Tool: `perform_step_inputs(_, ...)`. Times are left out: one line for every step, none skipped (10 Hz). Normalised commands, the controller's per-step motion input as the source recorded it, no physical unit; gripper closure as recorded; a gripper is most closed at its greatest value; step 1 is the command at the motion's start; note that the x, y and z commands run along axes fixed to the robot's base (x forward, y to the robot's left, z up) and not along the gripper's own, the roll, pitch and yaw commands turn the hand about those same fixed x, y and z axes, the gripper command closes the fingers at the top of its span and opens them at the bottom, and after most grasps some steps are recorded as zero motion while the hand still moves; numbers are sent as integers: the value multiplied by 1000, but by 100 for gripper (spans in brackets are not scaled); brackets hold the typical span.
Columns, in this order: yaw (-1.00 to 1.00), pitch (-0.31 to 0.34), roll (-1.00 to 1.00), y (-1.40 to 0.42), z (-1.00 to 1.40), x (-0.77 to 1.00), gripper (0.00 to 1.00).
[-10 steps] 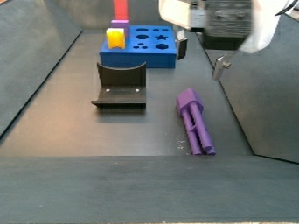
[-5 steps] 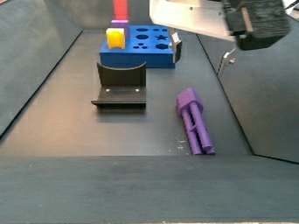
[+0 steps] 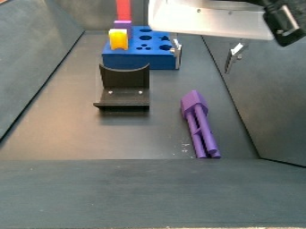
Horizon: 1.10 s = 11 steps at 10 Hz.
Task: Pick up the 3 prong object. Move up. Rotate the 3 prong object. Place the 3 prong object on the fixture. Regrasp the 3 prong object. Move to above the board. Insert the 3 prong object.
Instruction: Rotate the 3 prong object.
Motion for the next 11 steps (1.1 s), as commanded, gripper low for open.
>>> perform_step_inputs(680, -8, 9, 3, -30, 31, 0)
perform_step_inputs(521, -8, 9, 3, -30, 31, 0)
perform_step_inputs(299, -8, 9, 3, -30, 31, 0)
perform_step_inputs(0, 0, 0, 0, -1000, 0, 0)
perform_step_inputs(-54, -7, 2, 1, -1000, 4, 0)
perform_step_inputs(-55, -24, 6, 3, -1000, 11, 0)
perform_step_inputs(-45, -33, 9, 4, -1000, 14, 0)
perform_step_inputs(-36, -36, 10, 5, -1000, 17, 0)
perform_step_inputs(-27, -36, 10, 7, -1000, 24, 0)
perform_step_inputs(-22, -33, 9, 9, -1000, 31, 0)
perform_step_inputs(-20, -31, 9, 11, -1000, 38, 0)
